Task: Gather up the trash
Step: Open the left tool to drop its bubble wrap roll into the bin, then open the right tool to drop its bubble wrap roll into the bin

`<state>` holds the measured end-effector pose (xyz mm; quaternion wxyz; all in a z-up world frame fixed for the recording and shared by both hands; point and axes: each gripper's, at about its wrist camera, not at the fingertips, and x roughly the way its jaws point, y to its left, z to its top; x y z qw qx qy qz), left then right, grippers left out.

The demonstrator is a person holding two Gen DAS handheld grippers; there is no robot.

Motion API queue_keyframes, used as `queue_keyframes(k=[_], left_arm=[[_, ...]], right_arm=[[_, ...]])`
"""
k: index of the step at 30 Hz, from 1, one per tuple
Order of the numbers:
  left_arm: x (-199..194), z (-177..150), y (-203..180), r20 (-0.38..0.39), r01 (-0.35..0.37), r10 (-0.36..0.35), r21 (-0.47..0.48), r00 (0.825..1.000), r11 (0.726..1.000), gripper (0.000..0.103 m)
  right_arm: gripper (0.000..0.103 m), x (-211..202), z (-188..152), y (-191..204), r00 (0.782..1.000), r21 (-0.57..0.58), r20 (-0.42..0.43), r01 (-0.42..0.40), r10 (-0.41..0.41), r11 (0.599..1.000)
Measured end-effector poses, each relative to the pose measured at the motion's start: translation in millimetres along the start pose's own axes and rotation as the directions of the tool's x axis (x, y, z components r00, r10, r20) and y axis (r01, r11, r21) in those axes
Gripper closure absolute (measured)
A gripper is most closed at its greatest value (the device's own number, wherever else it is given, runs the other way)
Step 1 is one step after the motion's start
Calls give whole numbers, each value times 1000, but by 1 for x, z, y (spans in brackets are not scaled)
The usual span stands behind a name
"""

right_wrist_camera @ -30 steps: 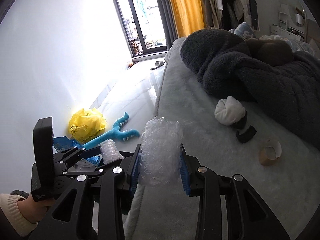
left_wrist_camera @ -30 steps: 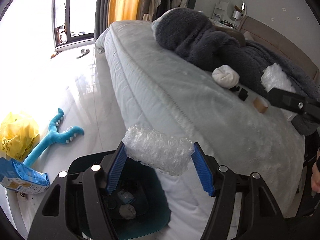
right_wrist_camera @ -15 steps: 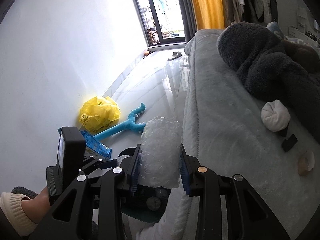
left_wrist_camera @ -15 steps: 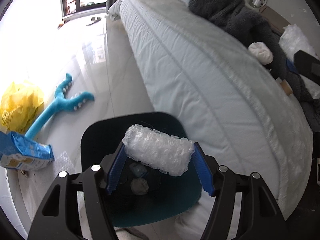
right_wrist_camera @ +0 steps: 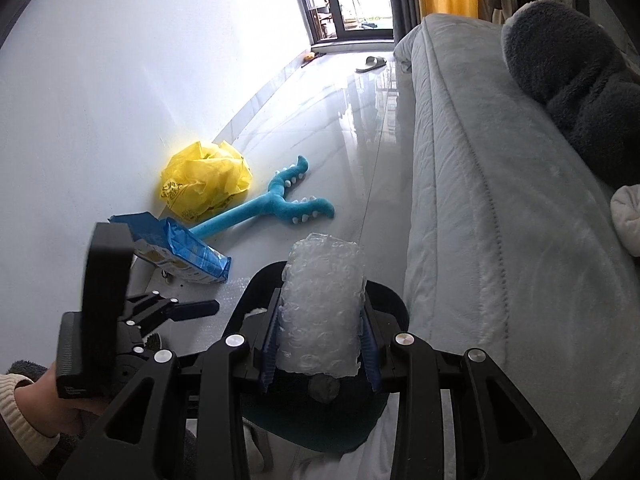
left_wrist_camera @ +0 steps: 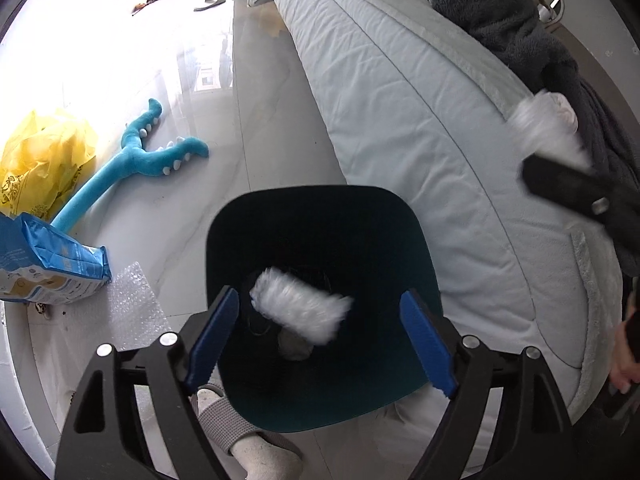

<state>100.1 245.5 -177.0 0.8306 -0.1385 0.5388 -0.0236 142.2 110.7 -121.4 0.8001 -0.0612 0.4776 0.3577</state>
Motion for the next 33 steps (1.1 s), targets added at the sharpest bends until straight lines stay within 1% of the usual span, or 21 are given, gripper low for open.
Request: queue_keyframes(k=[3, 7, 11, 14, 17, 20, 25, 29, 30, 31, 33], left_arm=[[-14, 2, 11, 40, 3, -3, -11, 999, 1000, 16], [-35, 6, 23, 110, -19, 20, -11, 994, 1000, 14], [-55, 8, 36, 181, -11, 20, -48, 983, 999, 13], [-71, 12, 42, 240, -16, 30, -60, 970, 998, 13], [-88, 17, 42, 305, -26, 41, -55, 952, 998, 12], [-107, 22, 41, 369, -15, 35, -58, 929, 998, 11], [-137, 26, 32, 468, -26, 38, -32, 883, 999, 10], [-158, 30, 25, 525, -11, 19, -20, 851, 1000, 9], [-163, 32, 23, 538, -5, 15, -20, 843, 1000, 9], [-168, 33, 20, 551, -1, 13, -21, 834, 1000, 9], [-177, 36, 15, 572, 4, 7, -17, 820, 1000, 9]], right_arm=[[68, 19, -1, 3, 999, 1, -38, 8, -8, 1000], [68, 45, -5, 8, 996, 8, -85, 19, -18, 1000], [68, 77, -10, 16, 990, 17, -139, 21, -18, 1000], [68, 101, -17, 25, 983, 0, -181, 27, -26, 1000], [68, 122, -25, 34, 974, -19, -223, 29, -33, 999], [68, 140, -32, 40, 964, -22, -263, 23, -28, 999], [67, 154, -39, 46, 952, -42, -304, 19, -31, 999], [66, 163, -48, 49, 938, -80, -341, 35, -60, 996], [60, 164, -52, 49, 934, -82, -352, 38, -65, 996], [49, 166, -53, 50, 932, -82, -358, 40, -66, 996], [40, 166, -57, 51, 929, -83, -365, 33, -61, 996]])
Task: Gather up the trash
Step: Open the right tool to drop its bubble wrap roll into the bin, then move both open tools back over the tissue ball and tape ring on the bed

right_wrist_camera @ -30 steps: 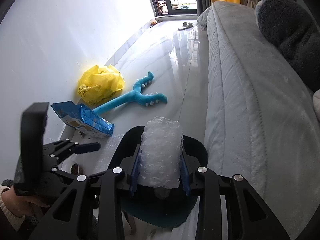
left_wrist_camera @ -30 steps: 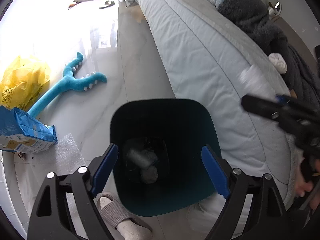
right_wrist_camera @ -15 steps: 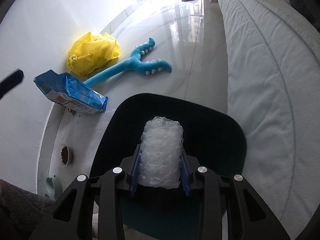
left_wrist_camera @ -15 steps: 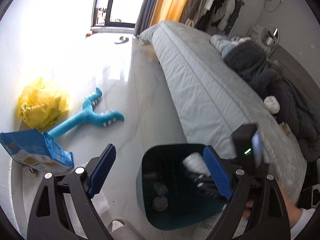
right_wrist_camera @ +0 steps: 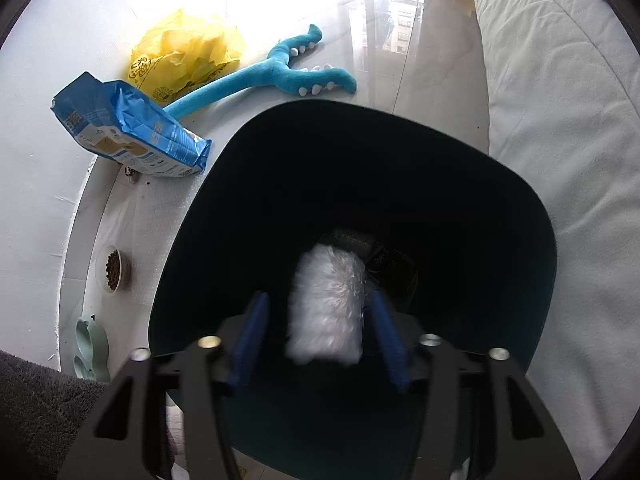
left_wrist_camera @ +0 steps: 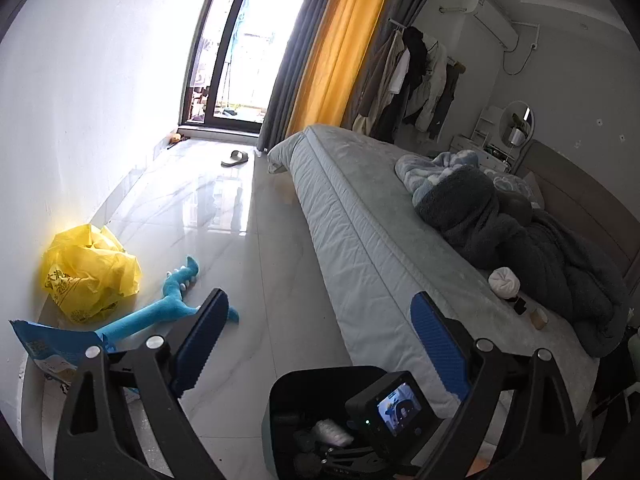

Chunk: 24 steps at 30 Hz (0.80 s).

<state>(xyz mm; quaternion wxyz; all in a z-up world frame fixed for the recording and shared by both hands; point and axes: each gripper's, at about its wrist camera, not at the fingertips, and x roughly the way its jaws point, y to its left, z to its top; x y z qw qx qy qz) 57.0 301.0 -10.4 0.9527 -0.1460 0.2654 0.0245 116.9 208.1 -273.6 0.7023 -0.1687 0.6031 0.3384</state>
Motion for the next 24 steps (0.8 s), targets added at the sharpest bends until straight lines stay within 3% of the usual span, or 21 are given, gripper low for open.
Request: queue_keyframes(k=[5, 10, 16, 24], left_arm=[[-6, 10, -10, 39, 24, -23, -22, 999, 999, 9], [-12, 21, -24, 89, 9, -11, 19, 996, 1000, 9], [-9, 35, -45, 128, 26, -35, 69, 991, 997, 9], [16, 44, -83, 113, 100, -114, 123, 987, 987, 9]], right_arm=[[39, -13, -3, 4, 999, -27, 33, -9, 10, 1000], [33, -57, -5, 3, 989, -42, 142, -28, 33, 999], [31, -125, -3, -7, 950, -62, 311, -18, 36, 998], [30, -179, -8, -50, 904, -59, 427, 27, 1, 998]])
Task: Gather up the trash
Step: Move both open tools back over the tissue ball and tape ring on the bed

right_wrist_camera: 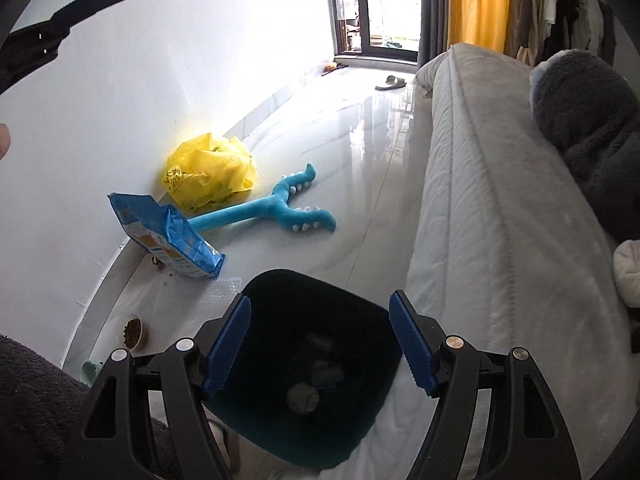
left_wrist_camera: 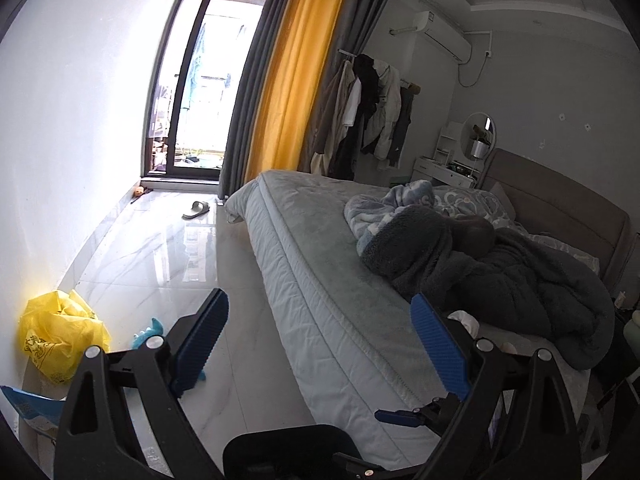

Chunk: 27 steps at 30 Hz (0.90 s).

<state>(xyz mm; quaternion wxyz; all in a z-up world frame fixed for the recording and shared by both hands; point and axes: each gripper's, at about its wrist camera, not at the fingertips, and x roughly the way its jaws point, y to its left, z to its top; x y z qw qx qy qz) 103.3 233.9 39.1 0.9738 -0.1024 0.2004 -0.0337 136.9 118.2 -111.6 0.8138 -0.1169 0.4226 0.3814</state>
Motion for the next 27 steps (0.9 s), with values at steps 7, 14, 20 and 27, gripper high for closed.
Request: queue_keyframes(k=[7, 14, 20, 27], left_arm=[[38, 0, -31, -37, 54, -55, -22, 998, 998, 9], [74, -6, -64, -84, 88, -88, -8, 993, 996, 9], [102, -11, -86, -118, 123, -123, -13, 985, 992, 9], [132, -14, -109, -144, 151, -155, -39, 977, 988, 9]], right_arm=[[29, -39, -1, -60, 994, 8, 64, 84, -85, 996], [24, -69, -9, -109, 985, 46, 101, 136, -140, 990], [24, -87, -15, -146, 980, 73, 117, 156, -163, 985], [23, -101, -27, -188, 973, 105, 116, 189, -201, 976]])
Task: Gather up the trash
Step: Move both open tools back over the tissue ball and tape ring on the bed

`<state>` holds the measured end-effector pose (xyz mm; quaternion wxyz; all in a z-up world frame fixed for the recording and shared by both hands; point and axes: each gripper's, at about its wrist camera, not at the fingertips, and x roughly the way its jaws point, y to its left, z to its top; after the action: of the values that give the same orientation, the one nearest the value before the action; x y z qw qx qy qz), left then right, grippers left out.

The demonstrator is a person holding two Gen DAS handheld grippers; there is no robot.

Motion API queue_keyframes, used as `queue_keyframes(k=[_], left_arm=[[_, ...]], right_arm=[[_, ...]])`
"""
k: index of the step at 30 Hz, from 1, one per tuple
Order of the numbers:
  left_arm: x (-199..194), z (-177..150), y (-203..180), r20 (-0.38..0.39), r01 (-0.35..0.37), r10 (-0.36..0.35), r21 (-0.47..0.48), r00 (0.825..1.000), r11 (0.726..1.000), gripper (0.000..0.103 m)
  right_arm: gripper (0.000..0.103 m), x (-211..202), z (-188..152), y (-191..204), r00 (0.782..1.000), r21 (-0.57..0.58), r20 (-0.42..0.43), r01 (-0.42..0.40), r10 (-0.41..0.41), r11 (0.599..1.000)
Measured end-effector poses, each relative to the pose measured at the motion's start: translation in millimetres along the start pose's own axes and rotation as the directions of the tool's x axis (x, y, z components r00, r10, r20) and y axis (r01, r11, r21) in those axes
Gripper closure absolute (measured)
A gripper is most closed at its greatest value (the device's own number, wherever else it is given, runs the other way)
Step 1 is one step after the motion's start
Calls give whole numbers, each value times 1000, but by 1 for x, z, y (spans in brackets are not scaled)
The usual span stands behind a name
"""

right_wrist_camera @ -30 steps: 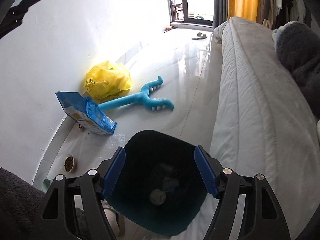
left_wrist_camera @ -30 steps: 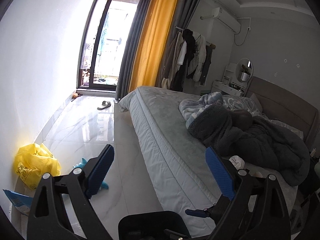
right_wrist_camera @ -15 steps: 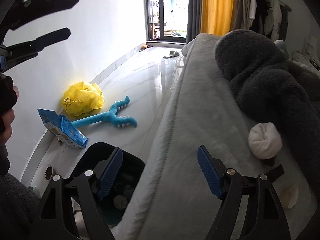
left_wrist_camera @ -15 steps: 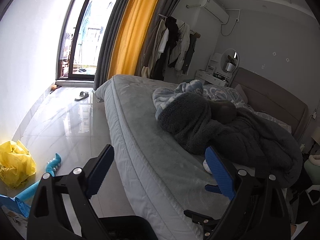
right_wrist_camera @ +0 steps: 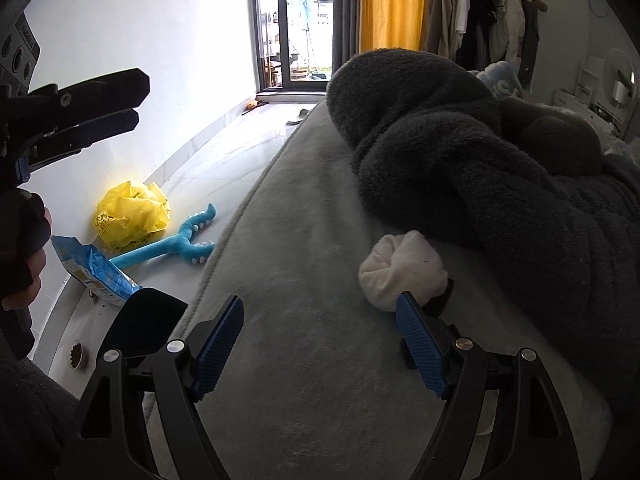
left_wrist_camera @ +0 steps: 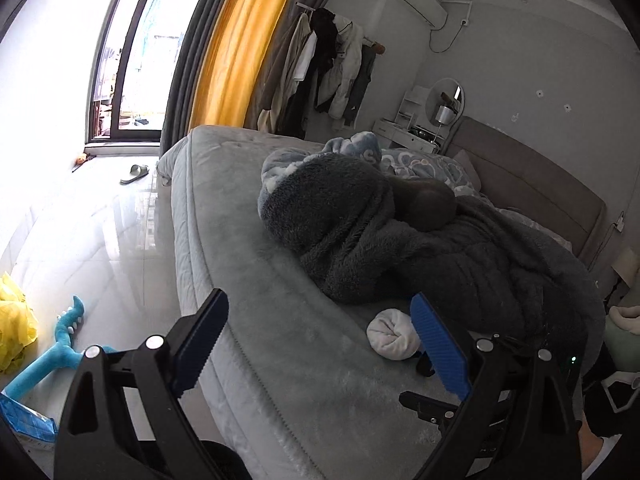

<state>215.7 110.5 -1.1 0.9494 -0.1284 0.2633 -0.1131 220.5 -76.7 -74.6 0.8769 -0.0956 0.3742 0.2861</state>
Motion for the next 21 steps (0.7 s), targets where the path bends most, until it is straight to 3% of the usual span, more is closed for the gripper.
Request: queue_keyframes(k=[14, 21], left_arm=[[67, -17, -37, -141, 42, -42, -5, 989, 999, 9], [102, -29, -45, -207, 77, -92, -79, 974, 994, 9]], right_arm=[[18, -7, -28, -58, 998, 9, -32, 57, -56, 998], [17, -12, -41, -83, 998, 18, -38, 50, -50, 999]])
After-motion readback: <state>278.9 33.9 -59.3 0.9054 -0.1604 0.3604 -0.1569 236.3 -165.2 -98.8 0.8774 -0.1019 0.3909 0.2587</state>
